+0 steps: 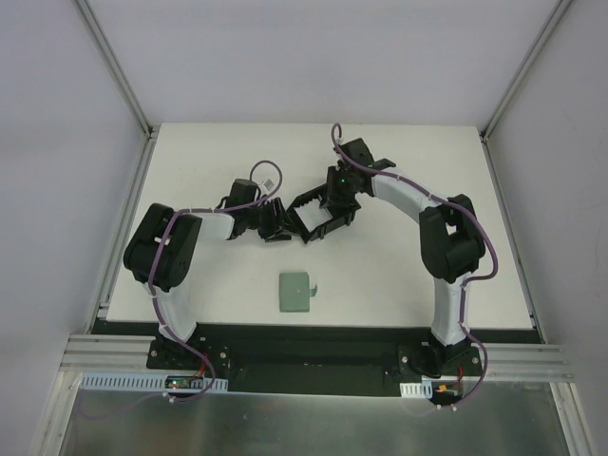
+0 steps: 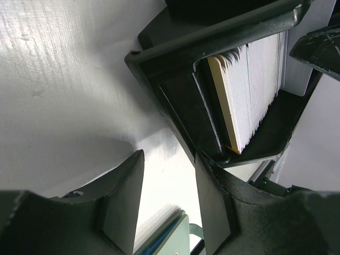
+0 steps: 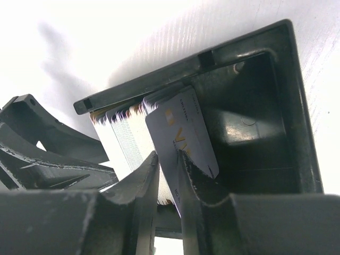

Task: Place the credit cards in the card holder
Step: Pick up the credit card from the storage box.

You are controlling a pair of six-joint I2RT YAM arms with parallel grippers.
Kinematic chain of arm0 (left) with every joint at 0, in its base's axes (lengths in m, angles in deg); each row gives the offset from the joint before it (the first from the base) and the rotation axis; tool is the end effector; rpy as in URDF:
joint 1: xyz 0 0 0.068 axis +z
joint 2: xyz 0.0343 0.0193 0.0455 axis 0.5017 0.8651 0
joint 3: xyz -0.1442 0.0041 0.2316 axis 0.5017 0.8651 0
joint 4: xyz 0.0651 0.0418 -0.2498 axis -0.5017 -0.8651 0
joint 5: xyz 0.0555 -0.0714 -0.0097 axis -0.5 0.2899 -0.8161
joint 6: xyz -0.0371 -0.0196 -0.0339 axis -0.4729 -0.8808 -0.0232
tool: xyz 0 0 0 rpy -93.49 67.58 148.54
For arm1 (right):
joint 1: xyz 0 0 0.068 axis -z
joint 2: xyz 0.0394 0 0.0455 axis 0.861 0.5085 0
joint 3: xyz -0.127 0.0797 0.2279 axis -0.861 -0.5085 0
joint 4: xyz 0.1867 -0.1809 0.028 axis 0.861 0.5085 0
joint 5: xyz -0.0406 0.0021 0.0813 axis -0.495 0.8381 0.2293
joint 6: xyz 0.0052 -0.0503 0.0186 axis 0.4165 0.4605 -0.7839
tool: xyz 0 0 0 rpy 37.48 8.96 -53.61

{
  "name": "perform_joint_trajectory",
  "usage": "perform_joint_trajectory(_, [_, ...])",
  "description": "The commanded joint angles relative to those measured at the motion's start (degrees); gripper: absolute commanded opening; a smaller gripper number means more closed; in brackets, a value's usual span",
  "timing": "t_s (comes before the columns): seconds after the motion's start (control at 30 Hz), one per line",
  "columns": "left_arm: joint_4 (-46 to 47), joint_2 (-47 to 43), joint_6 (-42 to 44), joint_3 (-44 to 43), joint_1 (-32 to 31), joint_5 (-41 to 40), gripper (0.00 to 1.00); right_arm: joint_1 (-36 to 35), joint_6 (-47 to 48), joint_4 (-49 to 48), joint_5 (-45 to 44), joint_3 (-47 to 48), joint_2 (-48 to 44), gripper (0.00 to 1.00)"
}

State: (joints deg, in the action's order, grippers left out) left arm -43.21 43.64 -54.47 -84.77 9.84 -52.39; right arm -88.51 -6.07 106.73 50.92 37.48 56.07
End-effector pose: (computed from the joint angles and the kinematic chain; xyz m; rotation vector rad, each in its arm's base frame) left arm 0.3314 -0.1443 0.1411 -0.0712 2.3873 -1.2435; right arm 0.3917 0.2280 0.2166 -0.4612 2.4419 0.6344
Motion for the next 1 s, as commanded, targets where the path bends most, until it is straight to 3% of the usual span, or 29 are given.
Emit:
perform_joint_trajectory(0.0, [-0.3, 0.2, 0.6, -1.0, -0.5, -0.2, 0.42, -0.2, 1.9, 2.5, 1.5, 2.9, -3.4, 0.19])
perform_joint_trajectory(0.33, [-0.9, -1.1, 1.1, 0.1, -0.5, -0.9, 0.46, -0.2, 9.2, 8.7, -5.0, 8.8, -1.3, 0.0])
perform_joint_trajectory(0.57, [-3.3, -3.4, 2.4, 0.7, -0.5, -3.6, 0.59, -0.6, 14.7, 10.9, -11.0, 10.9, -2.2, 0.0])
perform_joint_trajectory(0.77, [-5.1, -8.0, 3.3, 2.5, -0.5, -6.4, 0.7, -1.2, 17.3, 9.2, -16.6, 7.4, -11.4, 0.0])
perform_joint_trajectory(0.97, [-7.6, -13.5, 4.7, 5.2, -0.5, -9.1, 0.72, -1.2, 15.2, 8.6, -15.2, -2.5, -23.4, 0.01])
